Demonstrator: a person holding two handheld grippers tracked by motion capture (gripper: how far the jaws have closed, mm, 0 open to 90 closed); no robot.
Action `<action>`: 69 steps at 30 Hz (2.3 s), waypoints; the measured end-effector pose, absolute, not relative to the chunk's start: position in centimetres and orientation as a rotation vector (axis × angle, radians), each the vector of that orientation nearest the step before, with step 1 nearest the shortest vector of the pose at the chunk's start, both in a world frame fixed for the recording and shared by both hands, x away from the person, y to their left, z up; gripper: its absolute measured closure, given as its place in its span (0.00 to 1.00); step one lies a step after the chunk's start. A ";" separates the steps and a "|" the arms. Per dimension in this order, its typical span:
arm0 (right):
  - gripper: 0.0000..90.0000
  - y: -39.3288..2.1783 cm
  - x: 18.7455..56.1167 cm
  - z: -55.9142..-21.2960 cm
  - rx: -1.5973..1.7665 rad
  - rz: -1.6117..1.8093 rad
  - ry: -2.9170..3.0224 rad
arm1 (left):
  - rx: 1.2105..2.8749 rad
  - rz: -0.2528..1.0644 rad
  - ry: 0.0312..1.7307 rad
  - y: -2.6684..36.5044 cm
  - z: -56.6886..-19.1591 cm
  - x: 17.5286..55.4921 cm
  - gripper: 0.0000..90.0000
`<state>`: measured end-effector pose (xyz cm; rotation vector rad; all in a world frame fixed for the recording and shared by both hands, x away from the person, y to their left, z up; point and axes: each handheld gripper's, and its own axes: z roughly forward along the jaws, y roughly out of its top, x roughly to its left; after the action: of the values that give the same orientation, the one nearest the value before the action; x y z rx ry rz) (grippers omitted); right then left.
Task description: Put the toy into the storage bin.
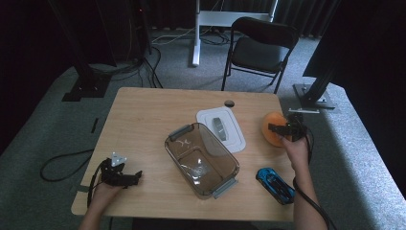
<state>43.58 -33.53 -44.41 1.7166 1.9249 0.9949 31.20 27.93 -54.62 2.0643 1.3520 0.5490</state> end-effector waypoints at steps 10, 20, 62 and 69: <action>0.18 -35.4 44.8 -44.4 1.782 0.971 1.906 | 2.064 0.550 1.354 27.9 -54.6 31.2 0.00; 0.18 -36.0 44.3 -43.4 1.783 1.014 1.898 | 2.064 0.550 1.354 27.9 -54.6 31.2 0.00; 0.73 -33.2 43.5 -46.4 1.710 0.907 2.013 | 2.065 0.548 1.352 27.9 -54.6 31.2 0.00; 0.75 -33.4 42.9 -45.3 1.678 0.930 2.031 | 2.065 0.548 1.352 27.9 -54.6 31.2 0.00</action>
<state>42.91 -33.43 -45.29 1.6784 2.0306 0.9298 31.20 27.93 -54.62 2.0646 1.3519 0.5484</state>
